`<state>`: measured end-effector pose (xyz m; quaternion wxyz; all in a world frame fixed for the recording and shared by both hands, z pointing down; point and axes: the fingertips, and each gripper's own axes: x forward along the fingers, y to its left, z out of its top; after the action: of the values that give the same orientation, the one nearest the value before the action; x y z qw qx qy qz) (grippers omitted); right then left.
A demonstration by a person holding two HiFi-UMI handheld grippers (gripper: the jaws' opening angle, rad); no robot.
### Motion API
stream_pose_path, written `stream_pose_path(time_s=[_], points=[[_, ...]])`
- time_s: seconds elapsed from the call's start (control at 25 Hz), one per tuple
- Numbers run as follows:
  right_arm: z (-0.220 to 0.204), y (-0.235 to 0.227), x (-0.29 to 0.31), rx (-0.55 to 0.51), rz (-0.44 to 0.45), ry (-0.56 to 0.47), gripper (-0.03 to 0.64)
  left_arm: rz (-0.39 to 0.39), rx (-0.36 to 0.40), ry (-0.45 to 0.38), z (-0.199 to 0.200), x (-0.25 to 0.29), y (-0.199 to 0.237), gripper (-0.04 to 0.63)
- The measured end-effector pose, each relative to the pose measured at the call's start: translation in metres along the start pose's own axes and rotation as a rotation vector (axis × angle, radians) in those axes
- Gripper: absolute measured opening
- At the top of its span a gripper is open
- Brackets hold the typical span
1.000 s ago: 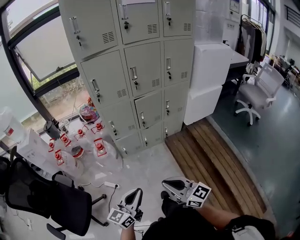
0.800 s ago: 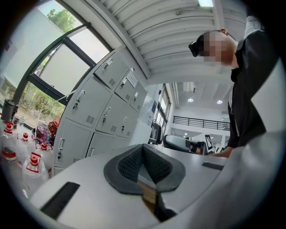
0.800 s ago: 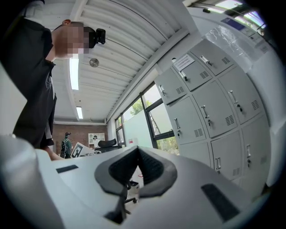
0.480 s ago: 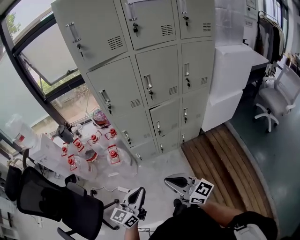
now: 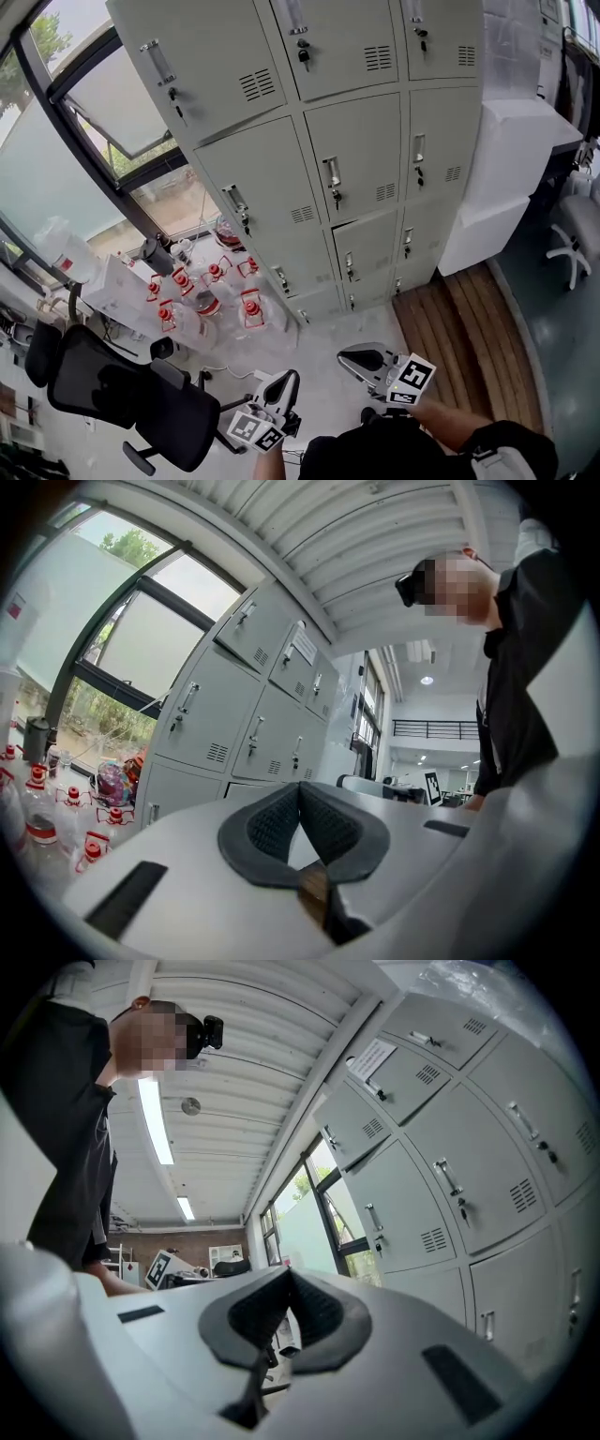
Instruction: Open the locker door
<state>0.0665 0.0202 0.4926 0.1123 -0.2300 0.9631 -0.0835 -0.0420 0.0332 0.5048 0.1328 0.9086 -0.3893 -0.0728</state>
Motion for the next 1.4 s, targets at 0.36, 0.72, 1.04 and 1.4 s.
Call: stream_pose_path(time_s=[0.36,0.72,1.04,1.4], points=[[-0.013,-0.017,0.037,0.024,0.075,0.021,0.012,0.076,0.000,-0.014,0.002,-0.005,0.036,0.015],[-0.026,-0.050,0.080,0.016,0.023,0.059,0.012,0.040,-0.027,-0.036,0.010,0.014,0.100,0.015],[-0.024,-0.080,0.165,-0.014,-0.007,0.075,0.012,-0.021,-0.042,-0.054,0.039,0.035,0.183,0.015],[-0.010,-0.110,0.250,-0.078,-0.085,0.084,0.012,-0.050,-0.077,-0.067,0.070,0.035,0.282,0.015]])
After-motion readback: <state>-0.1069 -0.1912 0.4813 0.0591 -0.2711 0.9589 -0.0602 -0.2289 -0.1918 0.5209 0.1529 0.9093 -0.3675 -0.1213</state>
